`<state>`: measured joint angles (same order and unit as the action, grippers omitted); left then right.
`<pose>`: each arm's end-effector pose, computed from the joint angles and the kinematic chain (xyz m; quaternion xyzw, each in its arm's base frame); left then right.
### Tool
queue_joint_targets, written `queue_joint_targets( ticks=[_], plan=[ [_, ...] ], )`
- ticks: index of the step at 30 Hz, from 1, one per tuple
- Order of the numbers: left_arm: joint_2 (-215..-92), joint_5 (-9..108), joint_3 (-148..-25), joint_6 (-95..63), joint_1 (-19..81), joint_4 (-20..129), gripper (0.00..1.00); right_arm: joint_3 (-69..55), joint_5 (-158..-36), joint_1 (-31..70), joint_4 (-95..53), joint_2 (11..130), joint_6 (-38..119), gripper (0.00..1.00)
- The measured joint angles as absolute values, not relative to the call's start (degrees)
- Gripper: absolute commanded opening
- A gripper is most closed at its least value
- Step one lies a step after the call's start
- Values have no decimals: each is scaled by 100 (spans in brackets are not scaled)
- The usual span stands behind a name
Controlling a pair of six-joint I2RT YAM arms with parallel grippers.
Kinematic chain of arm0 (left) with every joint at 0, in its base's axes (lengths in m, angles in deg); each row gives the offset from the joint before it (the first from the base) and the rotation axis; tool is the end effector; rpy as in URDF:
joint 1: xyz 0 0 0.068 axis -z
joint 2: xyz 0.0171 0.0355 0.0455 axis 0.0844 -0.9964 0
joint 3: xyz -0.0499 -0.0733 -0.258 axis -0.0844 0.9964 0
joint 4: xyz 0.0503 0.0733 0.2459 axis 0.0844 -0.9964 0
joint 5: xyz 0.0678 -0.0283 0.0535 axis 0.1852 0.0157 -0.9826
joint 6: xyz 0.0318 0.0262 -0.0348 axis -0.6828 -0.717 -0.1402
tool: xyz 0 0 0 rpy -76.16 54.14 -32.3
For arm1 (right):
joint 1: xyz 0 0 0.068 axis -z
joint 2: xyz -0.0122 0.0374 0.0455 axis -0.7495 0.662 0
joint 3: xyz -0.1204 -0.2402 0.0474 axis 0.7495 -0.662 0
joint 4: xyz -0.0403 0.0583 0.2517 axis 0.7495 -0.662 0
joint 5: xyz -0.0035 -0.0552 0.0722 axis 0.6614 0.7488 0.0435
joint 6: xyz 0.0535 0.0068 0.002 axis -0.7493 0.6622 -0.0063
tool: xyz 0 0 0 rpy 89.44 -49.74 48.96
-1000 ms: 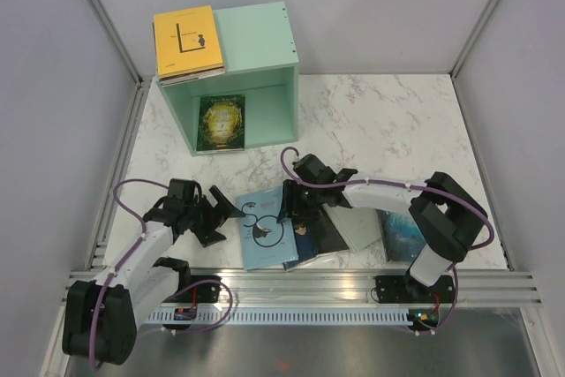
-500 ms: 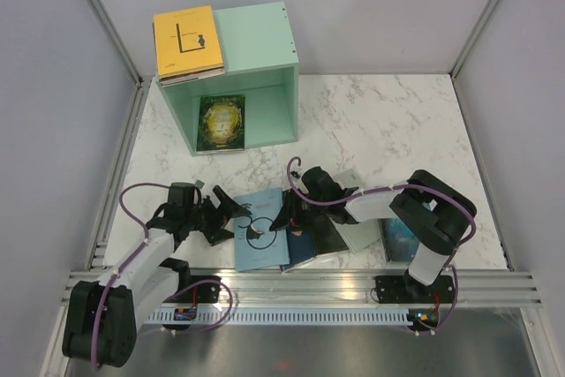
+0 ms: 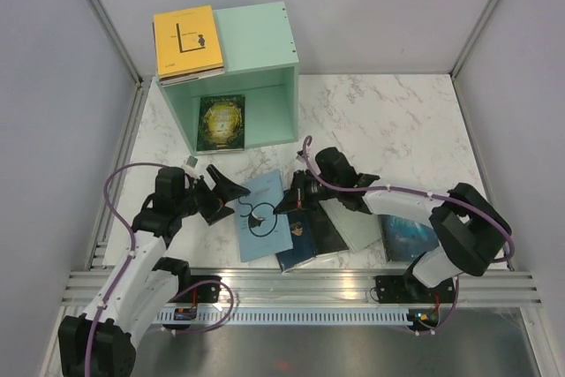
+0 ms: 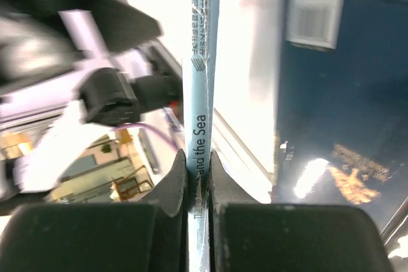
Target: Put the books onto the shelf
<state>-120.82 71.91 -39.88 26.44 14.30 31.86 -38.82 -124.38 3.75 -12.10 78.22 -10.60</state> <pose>0.1556 -0.0444 0.2119 -0.2248 0.8461 -0.4252 0.2296 0.2075 0.2347 0.1862 -0.0363 0.8625 0.5012 0.0595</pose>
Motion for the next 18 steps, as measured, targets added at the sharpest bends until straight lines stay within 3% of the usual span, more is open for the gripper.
queue_joint_targets(
  ticks=[9, 14, 16, 18],
  plan=[
    [-11946, 7348, -4080, 2401, 1381, 3177, 100, -3786, -13074, 943, -1075, 7037, -1430, 0],
    [-11859, 7794, -4064, 2609, 1379, 3918, 99, -3790, -13334, 970, -642, 7039, -1926, 0],
    [-11878, 8043, -3981, 2908, 1379, 4528, 96, -3790, -13439, 974, -288, 7057, -2195, 0],
    [-11935, 8258, -3868, 3278, 1381, 5142, 86, -3790, -13531, 976, 97, 7118, -2444, 0]
  ],
)
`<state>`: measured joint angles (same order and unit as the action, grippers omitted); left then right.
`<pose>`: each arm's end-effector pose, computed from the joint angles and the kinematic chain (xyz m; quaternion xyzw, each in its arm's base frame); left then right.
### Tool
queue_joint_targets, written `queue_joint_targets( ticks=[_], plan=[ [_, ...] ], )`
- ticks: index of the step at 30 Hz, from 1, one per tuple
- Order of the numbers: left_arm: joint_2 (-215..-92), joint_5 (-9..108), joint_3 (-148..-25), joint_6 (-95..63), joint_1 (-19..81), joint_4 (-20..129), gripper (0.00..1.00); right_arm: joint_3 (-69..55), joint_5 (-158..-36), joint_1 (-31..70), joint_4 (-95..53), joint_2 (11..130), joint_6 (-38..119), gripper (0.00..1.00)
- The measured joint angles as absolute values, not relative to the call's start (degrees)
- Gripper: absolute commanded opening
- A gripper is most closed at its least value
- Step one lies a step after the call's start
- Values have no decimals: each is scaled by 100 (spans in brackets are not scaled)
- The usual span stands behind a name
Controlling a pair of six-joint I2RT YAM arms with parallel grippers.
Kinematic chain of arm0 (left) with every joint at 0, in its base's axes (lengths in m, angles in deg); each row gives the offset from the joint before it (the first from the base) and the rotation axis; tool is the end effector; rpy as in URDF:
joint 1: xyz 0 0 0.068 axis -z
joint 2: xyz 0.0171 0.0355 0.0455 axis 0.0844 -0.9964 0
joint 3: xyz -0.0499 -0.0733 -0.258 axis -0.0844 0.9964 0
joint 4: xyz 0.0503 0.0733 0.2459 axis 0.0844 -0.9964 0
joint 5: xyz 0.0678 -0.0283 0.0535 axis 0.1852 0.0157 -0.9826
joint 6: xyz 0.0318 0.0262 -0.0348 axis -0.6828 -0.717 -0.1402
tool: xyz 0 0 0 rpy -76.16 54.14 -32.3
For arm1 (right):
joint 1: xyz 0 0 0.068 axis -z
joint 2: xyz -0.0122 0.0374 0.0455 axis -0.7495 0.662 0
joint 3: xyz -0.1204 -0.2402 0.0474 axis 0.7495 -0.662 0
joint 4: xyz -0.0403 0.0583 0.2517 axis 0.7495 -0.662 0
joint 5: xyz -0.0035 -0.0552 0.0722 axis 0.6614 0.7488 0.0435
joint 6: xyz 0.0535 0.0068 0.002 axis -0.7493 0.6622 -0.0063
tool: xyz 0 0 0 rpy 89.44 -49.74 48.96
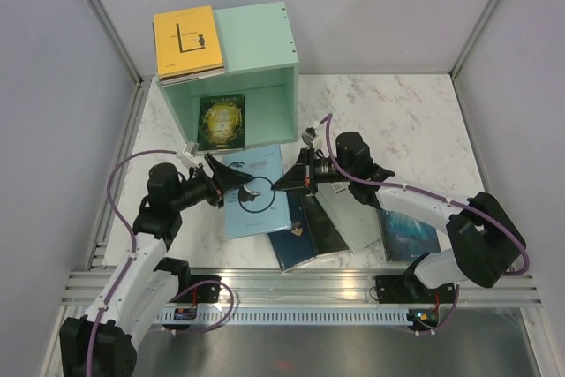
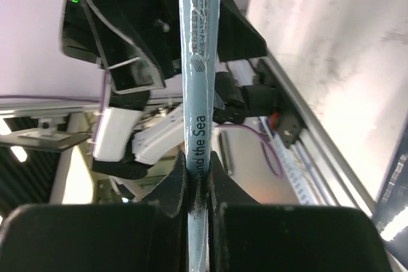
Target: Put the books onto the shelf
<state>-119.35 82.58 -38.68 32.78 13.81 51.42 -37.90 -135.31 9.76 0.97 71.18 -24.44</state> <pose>0.1640 -0.0498 0.2409 -0.1453 0.7733 -0.5482 0.2836 0.2246 0.2132 0.2496 -0.0171 0.7706 0.6339 0.0637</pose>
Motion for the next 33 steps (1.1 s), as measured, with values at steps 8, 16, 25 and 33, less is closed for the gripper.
queue_joint_targets(
  ticks=[8, 16, 25, 33],
  plan=[
    [-12060, 8616, -3780, 4543, 1296, 6506, 2, -3884, -13839, 1129, 1518, 7590, -3340, 0],
    [-11999, 8330, -3964, 4578, 1320, 6029, 2, -3941, -13861, 1127, 2047, 7599, -3703, 73],
    [-12097, 7547, -4401, 4456, 1268, 5266, 2, -4754, -13684, 994, 2256, 7033, -3998, 73],
    [-12237, 7425, -4517, 4515, 1257, 5247, 2, -4842, -13264, 736, 2254, 6792, -4227, 51]
  ],
)
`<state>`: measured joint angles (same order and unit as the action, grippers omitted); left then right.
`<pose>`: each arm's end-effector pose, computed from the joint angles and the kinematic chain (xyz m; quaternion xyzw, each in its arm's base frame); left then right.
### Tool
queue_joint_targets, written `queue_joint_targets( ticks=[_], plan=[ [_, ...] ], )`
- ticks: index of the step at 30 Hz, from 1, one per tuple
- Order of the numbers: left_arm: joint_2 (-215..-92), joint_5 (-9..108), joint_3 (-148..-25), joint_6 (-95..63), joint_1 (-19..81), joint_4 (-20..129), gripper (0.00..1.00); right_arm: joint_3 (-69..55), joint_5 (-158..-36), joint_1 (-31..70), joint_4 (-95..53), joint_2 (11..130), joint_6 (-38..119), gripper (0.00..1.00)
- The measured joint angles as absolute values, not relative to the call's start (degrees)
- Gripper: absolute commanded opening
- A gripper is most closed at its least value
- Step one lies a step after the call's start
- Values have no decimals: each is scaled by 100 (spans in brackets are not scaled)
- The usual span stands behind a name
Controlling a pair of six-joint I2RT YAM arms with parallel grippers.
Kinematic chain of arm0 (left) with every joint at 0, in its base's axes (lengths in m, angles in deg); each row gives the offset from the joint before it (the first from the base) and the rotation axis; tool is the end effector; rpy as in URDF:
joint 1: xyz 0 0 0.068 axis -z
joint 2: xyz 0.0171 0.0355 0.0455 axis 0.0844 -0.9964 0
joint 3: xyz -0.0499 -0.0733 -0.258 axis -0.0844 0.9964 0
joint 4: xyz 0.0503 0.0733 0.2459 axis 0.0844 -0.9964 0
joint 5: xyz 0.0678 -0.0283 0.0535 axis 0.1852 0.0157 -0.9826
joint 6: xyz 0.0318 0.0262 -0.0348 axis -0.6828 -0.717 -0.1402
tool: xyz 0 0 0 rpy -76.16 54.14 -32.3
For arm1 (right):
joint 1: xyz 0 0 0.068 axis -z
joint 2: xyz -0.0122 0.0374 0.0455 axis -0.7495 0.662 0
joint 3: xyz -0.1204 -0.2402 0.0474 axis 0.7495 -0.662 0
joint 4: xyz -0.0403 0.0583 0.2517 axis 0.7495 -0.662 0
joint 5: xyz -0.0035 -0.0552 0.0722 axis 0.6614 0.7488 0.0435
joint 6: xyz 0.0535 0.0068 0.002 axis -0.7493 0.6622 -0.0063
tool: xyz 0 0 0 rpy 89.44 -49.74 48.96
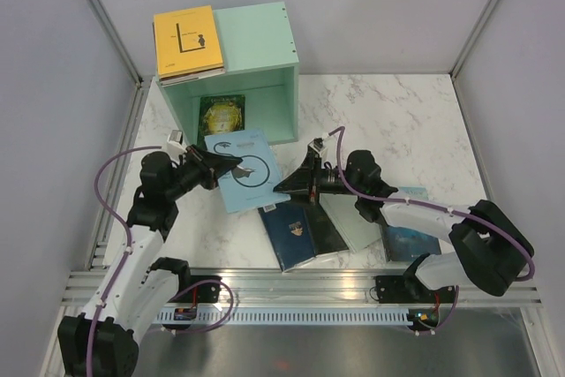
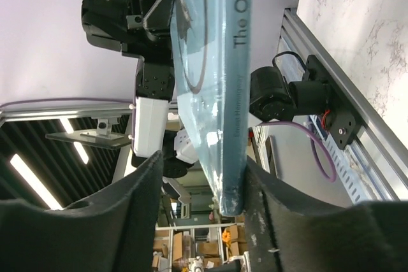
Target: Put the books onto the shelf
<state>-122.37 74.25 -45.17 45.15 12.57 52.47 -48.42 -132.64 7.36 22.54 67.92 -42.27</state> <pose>0.1807 -0.0442 0.2732 -0.2601 0.7306 -0.5538 0.3031 0.1979 0.2055 0.2427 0.0386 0.7119 0.7004 0.0330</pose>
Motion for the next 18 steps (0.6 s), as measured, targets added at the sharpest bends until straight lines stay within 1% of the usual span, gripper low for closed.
queue_joint_targets(
  ticks=[1, 3, 4, 6, 7, 8, 9, 10, 11, 13, 14, 15, 16, 18],
  plan=[
    [-12224, 7420, -4528, 4521, 1255, 5255, 2, -4837, -13212, 710, 2259, 6812, -4253, 43],
    [-12219, 7423, -4543, 4543, 1257, 5277, 2, -4809, -13126, 648, 2208, 6845, -4245, 32],
    [-12219, 7429, -4554, 4572, 1257, 5288, 2, -4791, -13087, 633, 2167, 6853, -4260, 22],
    [-12211, 7440, -4561, 4615, 1244, 5328, 2, -4763, -13037, 605, 2141, 6875, -4247, 11],
    [-12200, 7447, -4561, 4633, 1224, 5336, 2, -4746, -13026, 607, 2149, 6888, -4267, 0],
    [-12198, 7455, -4561, 4648, 1207, 5349, 5, -4717, -13028, 607, 2167, 6908, -4267, 0],
    [-12198, 7469, -4567, 4663, 1180, 5365, 11, -4693, -13028, 609, 2197, 6926, -4264, 0],
    [-12204, 7497, -4569, 4666, 1165, 5369, 20, -4682, -13026, 609, 2213, 6934, -4256, 0],
    [-12226, 7519, -4587, 4659, 1154, 5356, 41, -4676, -13024, 609, 2208, 6943, -4256, 0],
    [-12324, 7545, -4685, 4392, 1130, 5175, 59, -4630, -12969, 607, 2193, 6956, -4232, 0],
    [-12392, 7560, -4757, 4174, 1134, 4987, 72, -4544, -12895, 596, 2095, 6974, -4199, 0],
    [-12436, 7556, -4867, 3947, 1132, 4689, 80, -4459, -12827, 598, 1981, 7013, -4153, 0],
    [-12451, 7549, -5000, 3759, 1130, 4366, 100, -4385, -12759, 592, 1918, 7065, -4114, 0],
    [-12436, 7532, -5306, 3378, 1130, 3760, 100, -4142, -12575, 561, 1756, 7249, -4028, 0]
  ],
)
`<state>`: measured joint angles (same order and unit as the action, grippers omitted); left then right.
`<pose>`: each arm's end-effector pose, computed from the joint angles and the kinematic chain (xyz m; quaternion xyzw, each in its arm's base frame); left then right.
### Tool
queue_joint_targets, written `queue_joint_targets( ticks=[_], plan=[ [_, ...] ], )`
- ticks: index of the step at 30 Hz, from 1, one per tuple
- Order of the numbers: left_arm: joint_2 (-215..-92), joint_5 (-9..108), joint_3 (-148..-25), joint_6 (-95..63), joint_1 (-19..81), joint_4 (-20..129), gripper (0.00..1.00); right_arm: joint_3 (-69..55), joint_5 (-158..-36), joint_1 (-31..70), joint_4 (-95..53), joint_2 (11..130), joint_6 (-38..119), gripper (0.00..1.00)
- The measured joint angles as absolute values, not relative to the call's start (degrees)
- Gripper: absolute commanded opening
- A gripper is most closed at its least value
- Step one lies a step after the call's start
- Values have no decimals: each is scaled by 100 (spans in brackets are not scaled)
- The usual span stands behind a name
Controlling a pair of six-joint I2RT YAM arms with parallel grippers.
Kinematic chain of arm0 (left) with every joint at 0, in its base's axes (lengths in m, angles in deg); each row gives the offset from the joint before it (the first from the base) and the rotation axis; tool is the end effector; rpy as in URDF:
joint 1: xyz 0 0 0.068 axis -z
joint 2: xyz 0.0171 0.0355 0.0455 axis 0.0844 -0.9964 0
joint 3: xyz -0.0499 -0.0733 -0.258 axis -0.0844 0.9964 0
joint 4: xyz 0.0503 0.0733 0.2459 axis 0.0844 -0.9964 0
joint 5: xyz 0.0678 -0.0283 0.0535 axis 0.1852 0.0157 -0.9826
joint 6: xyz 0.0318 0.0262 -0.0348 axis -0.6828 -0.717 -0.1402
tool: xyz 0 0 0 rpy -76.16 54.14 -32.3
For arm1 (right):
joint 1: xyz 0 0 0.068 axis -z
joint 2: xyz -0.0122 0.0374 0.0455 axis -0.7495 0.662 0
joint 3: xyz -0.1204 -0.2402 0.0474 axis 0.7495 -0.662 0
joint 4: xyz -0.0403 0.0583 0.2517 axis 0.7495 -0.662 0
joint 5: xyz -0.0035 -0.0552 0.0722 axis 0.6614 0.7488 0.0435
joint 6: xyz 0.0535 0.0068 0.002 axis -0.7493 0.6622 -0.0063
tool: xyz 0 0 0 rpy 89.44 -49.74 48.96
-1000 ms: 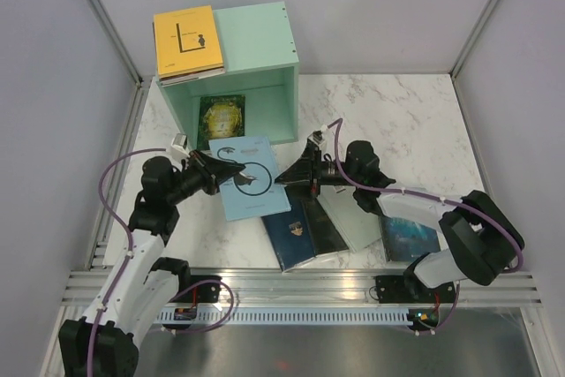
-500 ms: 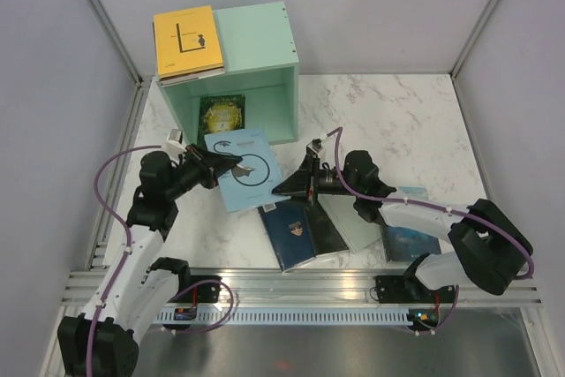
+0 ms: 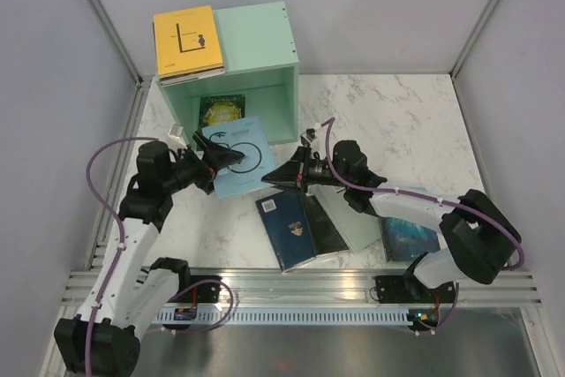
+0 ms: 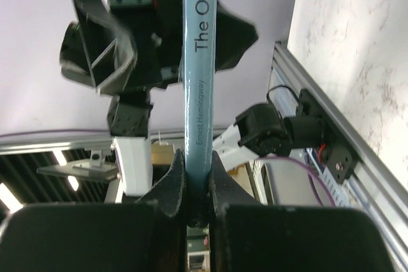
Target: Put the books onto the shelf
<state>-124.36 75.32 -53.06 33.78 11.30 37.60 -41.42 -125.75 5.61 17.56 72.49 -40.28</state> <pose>0.1814 -0.0407 0.2903 -0.2258 0.7813 -0.4991 0.2991 0.2147 0.2284 0.2509 0.0676 0.7229 0.6844 0.0664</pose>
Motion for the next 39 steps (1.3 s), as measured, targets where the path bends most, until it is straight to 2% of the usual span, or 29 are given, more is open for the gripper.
queue_joint_targets(
  ticks=[7, 11, 27, 32, 39],
  plan=[
    [-12250, 6634, -6751, 2100, 1025, 1489, 100, -2958, -12256, 546, 1395, 8202, -3840, 0],
    [-12047, 6264, -7124, 1741, 1003, 766, 100, -2230, -12145, 546, 1194, 8764, -3711, 0],
    [-11671, 6024, -7999, 1466, 1006, 128, 100, 260, -11004, 557, 281, 11363, -3530, 0],
    [-11618, 5668, -8121, 950, 1006, -1214, 100, 1167, -10726, 583, 66, 12158, -3528, 0],
    [-11607, 5442, -8169, 696, 1006, -1920, 100, 1742, -10648, 670, -106, 12755, -3486, 0]
  ],
)
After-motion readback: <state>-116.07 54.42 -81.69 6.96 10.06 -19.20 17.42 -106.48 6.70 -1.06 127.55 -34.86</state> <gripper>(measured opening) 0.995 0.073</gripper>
